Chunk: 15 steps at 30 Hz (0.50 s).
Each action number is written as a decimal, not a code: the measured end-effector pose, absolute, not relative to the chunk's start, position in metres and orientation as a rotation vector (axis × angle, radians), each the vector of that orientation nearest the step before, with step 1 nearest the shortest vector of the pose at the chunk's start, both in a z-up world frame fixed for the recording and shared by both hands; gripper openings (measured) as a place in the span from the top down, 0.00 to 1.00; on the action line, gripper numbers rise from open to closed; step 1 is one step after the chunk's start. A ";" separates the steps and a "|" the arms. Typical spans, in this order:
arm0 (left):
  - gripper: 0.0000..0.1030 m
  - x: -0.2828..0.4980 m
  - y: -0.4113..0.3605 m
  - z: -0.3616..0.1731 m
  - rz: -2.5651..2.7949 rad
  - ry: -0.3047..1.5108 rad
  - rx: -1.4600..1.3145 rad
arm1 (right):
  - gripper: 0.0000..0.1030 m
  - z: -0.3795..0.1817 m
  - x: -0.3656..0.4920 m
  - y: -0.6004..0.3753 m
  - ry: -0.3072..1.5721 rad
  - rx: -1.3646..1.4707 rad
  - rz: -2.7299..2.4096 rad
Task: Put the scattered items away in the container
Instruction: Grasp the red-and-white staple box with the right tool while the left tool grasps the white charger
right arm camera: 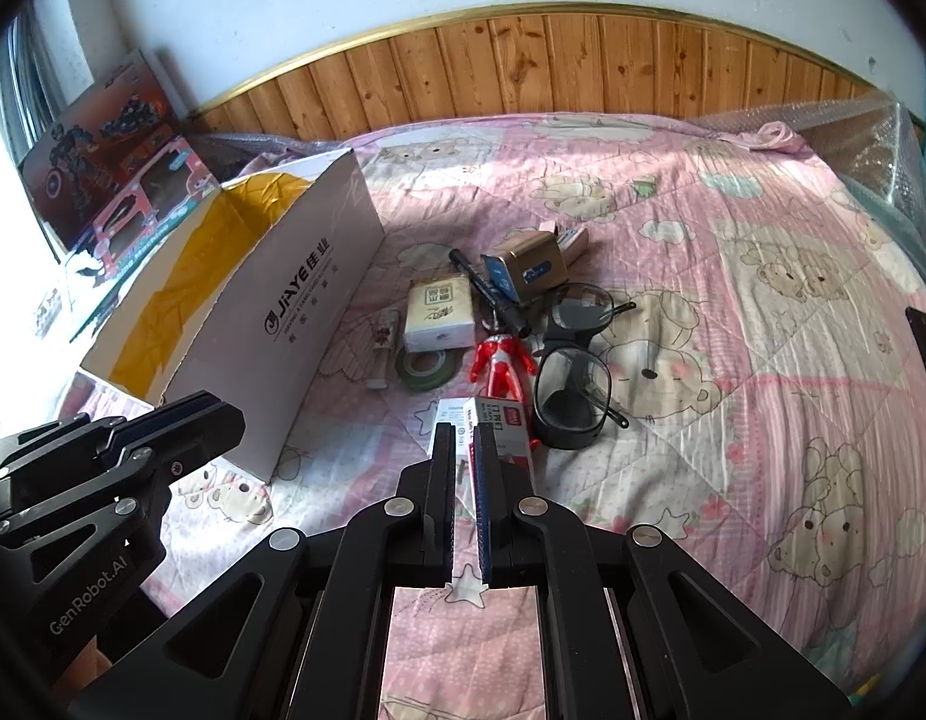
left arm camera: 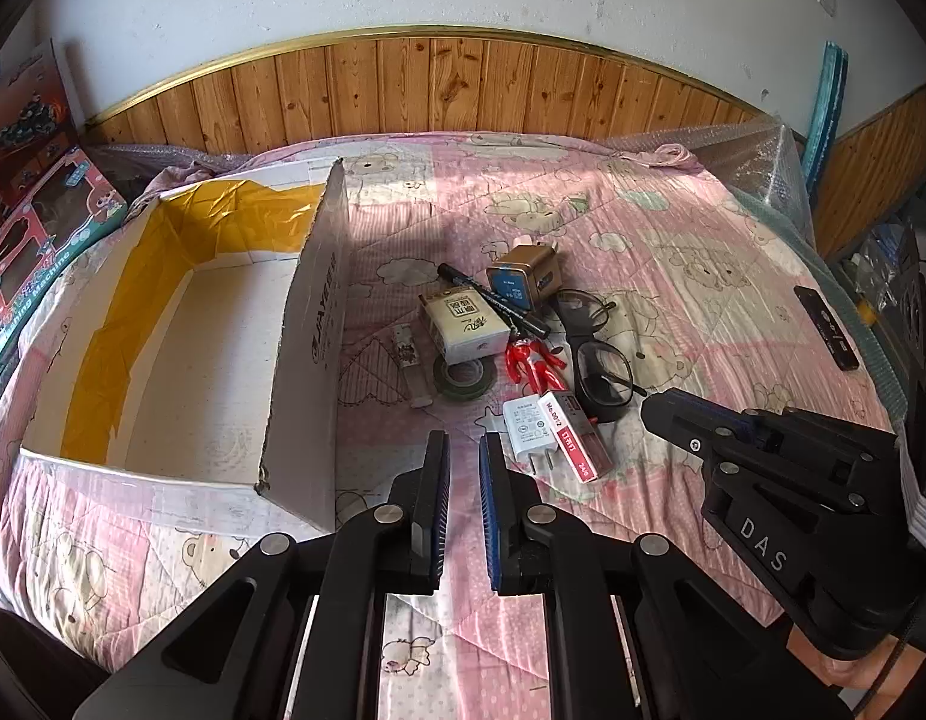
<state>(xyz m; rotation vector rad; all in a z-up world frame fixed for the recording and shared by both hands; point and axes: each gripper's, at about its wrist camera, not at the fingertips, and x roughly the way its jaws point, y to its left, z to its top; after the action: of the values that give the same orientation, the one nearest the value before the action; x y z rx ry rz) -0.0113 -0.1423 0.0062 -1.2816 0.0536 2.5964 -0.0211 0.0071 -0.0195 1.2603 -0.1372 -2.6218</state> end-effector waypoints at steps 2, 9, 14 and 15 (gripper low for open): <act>0.90 -0.010 -0.143 0.007 2.595 0.048 -1.279 | 0.90 -0.018 -0.021 0.006 -0.125 1.251 -2.634; 0.75 -0.010 -0.143 0.006 2.566 0.016 -1.302 | 0.51 -0.019 -0.026 0.006 -0.129 1.258 -2.621; 0.63 -0.010 -0.145 0.003 2.567 0.012 -1.301 | 0.51 -0.026 -0.032 0.009 -0.147 1.294 -2.567; 0.63 -0.011 -0.145 0.002 2.567 0.015 -1.306 | 0.51 -0.027 -0.034 0.008 -0.121 1.299 -2.558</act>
<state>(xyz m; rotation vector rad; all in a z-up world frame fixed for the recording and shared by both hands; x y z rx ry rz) -0.0108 -0.1449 0.0017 -1.3061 0.0149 2.5670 -0.0342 0.0078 -0.0268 1.2988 -0.1214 -2.5583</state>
